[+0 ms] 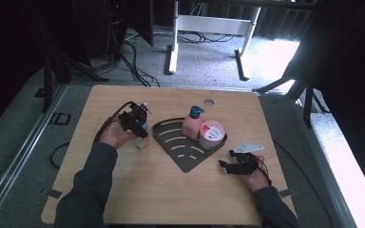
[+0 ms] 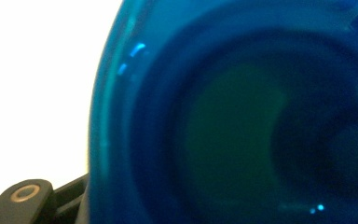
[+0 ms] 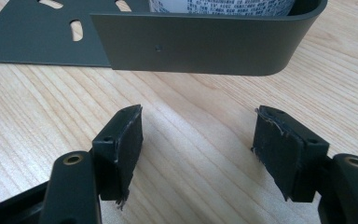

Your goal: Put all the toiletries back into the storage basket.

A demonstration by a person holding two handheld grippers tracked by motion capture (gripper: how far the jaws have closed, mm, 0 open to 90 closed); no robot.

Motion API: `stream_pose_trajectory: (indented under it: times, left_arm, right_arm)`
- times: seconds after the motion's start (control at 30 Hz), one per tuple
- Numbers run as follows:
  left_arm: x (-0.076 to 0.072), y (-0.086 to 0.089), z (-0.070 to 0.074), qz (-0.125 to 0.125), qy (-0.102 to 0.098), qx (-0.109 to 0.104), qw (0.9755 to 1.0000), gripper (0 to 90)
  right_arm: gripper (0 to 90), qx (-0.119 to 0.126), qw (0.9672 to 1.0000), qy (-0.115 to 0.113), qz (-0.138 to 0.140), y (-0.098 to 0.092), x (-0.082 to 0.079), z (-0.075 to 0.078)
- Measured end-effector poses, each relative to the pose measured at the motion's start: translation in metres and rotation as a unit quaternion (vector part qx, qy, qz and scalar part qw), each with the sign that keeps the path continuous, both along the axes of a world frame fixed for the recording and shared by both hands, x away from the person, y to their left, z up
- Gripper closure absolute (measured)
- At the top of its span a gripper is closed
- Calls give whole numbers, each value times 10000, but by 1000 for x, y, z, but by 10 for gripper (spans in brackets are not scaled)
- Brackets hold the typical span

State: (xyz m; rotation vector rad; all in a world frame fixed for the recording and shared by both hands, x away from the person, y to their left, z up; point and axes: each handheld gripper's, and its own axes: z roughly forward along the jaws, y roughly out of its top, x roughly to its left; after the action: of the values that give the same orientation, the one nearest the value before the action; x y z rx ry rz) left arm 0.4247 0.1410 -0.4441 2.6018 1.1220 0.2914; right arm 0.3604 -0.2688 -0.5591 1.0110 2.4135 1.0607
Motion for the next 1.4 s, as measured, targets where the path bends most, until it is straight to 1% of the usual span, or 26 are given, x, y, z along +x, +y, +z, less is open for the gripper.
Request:
stream_pose_trajectory:
  times: [0.13,0.27,0.53,0.97,1.07,1.13,1.27,1.4]
  left_arm:
    - [-1,1,3,9,-29,-44,10000,553]
    - [-1,0,7,-9,-47,-16,10000,553]
    - [-2,-2,16,-39,-150,-52,9999,553]
    - [-6,-3,24,-79,-277,-223,9993,553]
    - [-7,-4,26,-113,-322,-209,9992,553]
    - [-7,-5,27,-126,-326,-219,9992,553]
    - [-7,-8,30,-173,-326,-169,9992,553]
    - [-6,-12,33,-193,-366,-202,9989,553]
  right_arm:
    - [326,-1,10000,0,0,0,0,0]
    - [326,1,10000,0,0,0,0,0]
    - [326,0,10000,1,0,0,0,0]
    - [326,0,10000,-1,0,0,0,0]
    - [326,-1,10000,-4,1,0,0,0]
    - [326,-4,10000,-13,5,0,0,0]
    - [326,1,10000,1,1,0,0,0]
    - [326,-2,10000,2,0,0,0,0]
